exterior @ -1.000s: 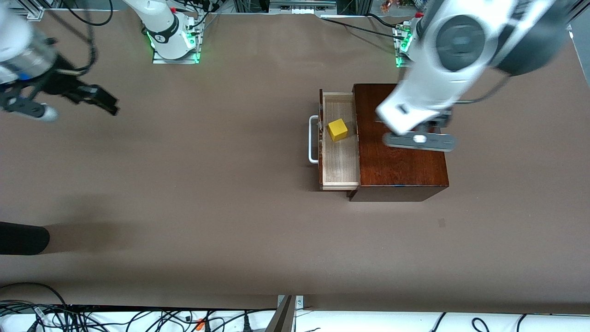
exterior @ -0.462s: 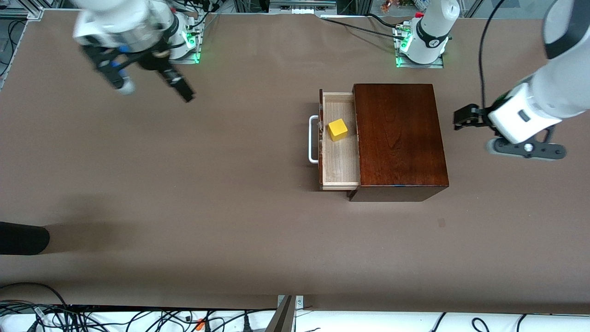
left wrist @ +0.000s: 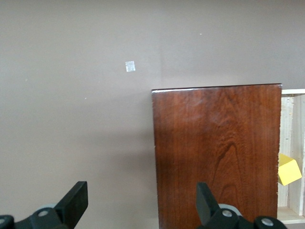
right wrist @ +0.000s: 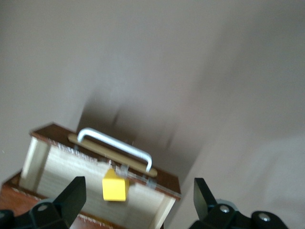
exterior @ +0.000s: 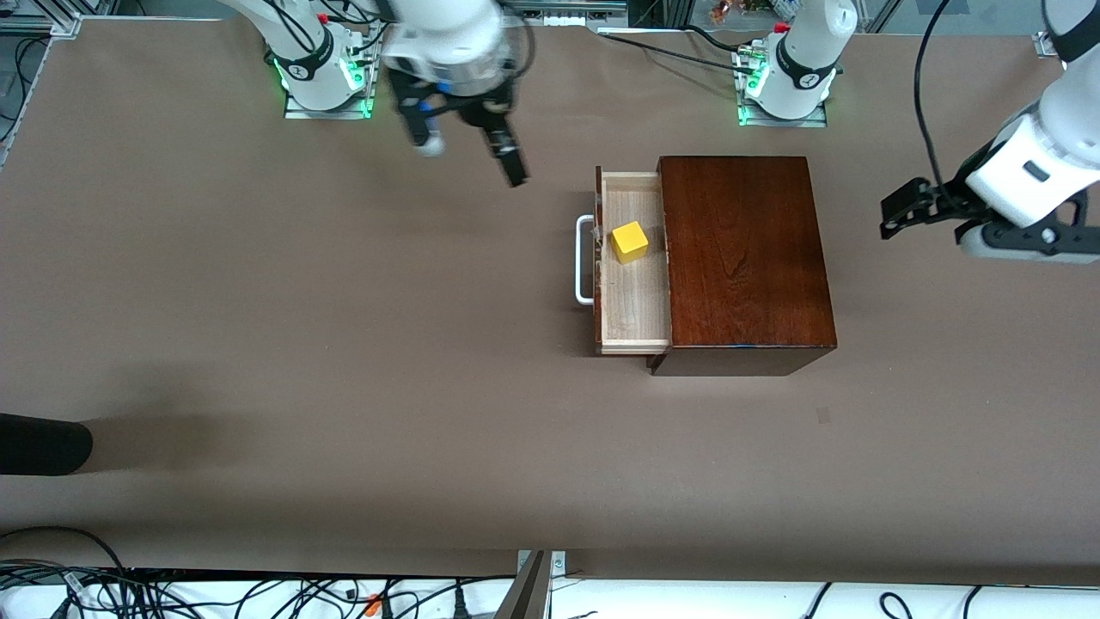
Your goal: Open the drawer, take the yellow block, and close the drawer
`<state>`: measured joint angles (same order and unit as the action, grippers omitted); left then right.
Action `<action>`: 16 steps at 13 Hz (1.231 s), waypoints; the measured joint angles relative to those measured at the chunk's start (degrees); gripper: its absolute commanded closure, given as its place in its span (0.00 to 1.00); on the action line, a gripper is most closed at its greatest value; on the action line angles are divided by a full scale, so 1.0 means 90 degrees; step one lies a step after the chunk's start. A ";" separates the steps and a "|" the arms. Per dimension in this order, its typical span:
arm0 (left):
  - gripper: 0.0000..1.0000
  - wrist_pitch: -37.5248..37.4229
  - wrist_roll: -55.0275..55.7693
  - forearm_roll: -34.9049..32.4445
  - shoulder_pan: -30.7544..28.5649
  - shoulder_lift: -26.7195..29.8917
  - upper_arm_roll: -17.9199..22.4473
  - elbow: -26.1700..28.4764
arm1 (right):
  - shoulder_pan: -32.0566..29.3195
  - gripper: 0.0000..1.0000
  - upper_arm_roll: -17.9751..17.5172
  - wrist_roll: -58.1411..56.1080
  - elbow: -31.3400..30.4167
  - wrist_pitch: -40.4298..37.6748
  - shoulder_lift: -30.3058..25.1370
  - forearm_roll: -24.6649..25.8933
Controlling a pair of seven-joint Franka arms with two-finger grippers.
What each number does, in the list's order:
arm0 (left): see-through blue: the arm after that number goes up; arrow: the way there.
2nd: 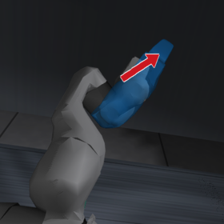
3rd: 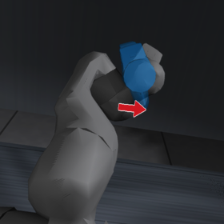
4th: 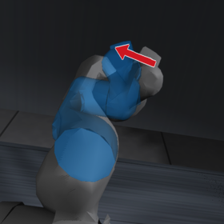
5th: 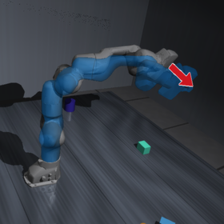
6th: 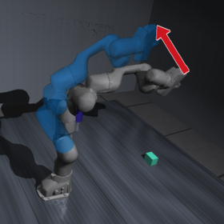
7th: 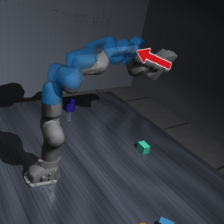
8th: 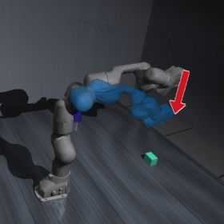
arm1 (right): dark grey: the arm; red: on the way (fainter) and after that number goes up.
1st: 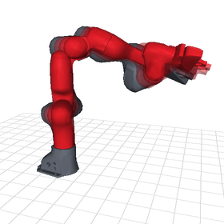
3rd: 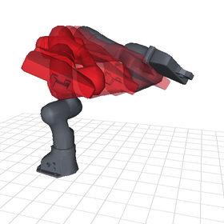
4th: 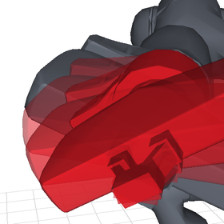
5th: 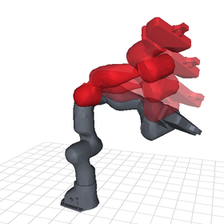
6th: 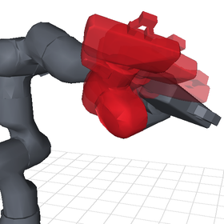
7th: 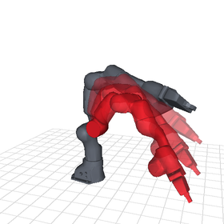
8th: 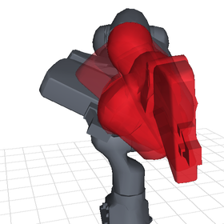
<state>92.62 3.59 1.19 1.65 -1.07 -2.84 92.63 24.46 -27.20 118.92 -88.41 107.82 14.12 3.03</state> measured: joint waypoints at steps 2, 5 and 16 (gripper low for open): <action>0.00 0.0018 -0.0001 0.0000 -0.0151 0.0137 0.0006 0.0148 | 0.0563 0.00 0.0014 0.0904 0.0443 0.0251 0.0677 0.0407; 0.00 -0.0102 -0.0001 0.0000 -0.0182 0.0175 0.0006 0.0204 | 0.1059 0.00 0.0056 0.1565 0.1404 0.0332 0.1781 0.0884; 0.00 -0.0129 -0.0001 0.0000 -0.0188 0.0176 -0.0009 0.0207 | 0.1991 0.00 0.0875 0.1589 0.2033 0.1446 0.3266 0.1272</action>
<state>91.46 3.58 1.19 -0.04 0.51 -2.92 94.49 42.38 -19.32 133.22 -70.11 120.83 43.52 14.48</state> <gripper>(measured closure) 0.000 0.000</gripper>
